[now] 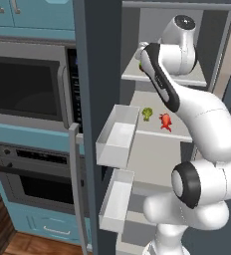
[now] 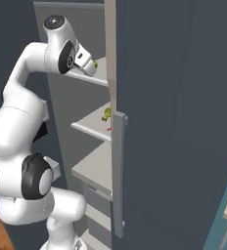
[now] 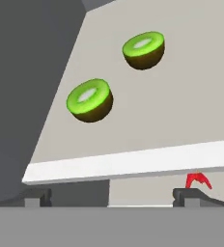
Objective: Take the kiwis from the highest rack and move them to the second highest rack where the broccoli and fish are located, to maximize freezer space. Close the freezer door after rearranging.
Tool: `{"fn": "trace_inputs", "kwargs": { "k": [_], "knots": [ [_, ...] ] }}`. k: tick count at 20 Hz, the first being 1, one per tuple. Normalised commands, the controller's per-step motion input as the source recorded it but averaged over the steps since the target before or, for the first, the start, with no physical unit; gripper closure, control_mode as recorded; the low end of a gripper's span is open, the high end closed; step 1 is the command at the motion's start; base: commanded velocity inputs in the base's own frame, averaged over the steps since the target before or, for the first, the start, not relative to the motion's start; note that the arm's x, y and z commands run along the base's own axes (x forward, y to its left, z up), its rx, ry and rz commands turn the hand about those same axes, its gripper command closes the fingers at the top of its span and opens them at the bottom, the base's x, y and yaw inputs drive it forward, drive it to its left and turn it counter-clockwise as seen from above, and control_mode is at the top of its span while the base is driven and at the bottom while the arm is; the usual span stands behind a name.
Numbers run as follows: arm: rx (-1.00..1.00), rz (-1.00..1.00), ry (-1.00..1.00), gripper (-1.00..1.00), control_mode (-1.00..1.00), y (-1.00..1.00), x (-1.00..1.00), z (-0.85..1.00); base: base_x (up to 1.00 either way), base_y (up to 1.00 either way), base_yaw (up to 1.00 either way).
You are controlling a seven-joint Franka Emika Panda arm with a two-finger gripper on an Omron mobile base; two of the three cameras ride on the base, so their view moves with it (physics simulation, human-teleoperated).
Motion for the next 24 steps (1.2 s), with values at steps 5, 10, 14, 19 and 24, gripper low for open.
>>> {"fn": "trace_inputs", "kwargs": {
  "k": [5,10,14,19,24],
  "knots": [
    [0.0,0.0,0.13,-1.0,-1.0,-0.02,0.35,-0.11,0.0,0.0,0.0],
    [0.0,0.0,0.03,-1.0,-1.0,-0.04,0.37,-0.06,0.0,0.0,0.0],
    [0.0,0.0,0.0,-1.0,-1.0,-0.01,0.33,-0.12,0.0,0.0,0.0],
    [0.0,0.0,0.0,-1.0,-1.0,0.0,0.25,-0.2,0.0,0.0,0.0],
    [0.0,0.0,0.0,-1.0,-1.0,0.0,0.26,-0.2,0.0,0.0,0.0]
  ]
}}
